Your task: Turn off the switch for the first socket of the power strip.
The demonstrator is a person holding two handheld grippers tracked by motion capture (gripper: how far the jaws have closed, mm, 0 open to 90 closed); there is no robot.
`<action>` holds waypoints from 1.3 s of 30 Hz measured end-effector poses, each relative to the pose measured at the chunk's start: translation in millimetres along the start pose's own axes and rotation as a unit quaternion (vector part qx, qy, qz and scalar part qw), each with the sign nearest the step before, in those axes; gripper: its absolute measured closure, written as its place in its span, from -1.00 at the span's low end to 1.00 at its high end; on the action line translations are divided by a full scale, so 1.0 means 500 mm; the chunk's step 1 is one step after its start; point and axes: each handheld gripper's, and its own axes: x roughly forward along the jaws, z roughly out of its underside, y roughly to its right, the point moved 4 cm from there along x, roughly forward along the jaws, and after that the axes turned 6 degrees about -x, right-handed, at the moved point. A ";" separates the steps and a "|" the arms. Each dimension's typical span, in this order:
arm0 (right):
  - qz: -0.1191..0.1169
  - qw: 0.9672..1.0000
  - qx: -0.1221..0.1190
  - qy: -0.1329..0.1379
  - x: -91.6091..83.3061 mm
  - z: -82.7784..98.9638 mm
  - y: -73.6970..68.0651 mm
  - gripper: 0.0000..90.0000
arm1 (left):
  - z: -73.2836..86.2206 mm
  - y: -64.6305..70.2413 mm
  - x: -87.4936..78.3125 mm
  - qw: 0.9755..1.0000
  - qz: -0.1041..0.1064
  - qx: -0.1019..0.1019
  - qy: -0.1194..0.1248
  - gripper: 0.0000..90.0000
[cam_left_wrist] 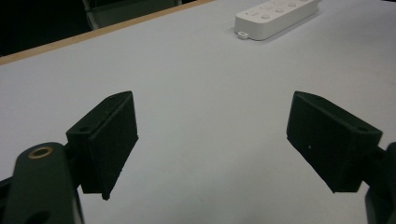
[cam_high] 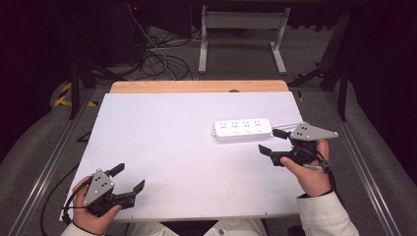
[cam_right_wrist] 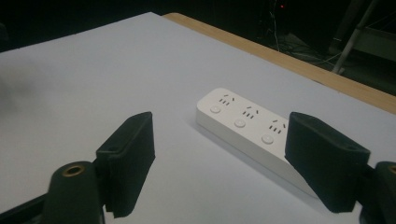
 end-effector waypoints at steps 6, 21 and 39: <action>-0.011 1.000 -0.003 0.004 -0.012 0.019 -0.026 -0.52 | 0.000 0.000 -0.002 1.000 0.003 -0.002 -0.003 -0.62; -0.060 0.998 0.027 0.014 0.003 0.109 -0.058 -0.52 | -0.001 0.000 -0.004 1.000 0.007 0.002 -0.005 -0.61; -0.062 0.997 0.017 -0.051 0.041 0.193 -0.082 -0.53 | 0.001 0.000 -0.002 1.000 0.015 -0.008 -0.003 -0.65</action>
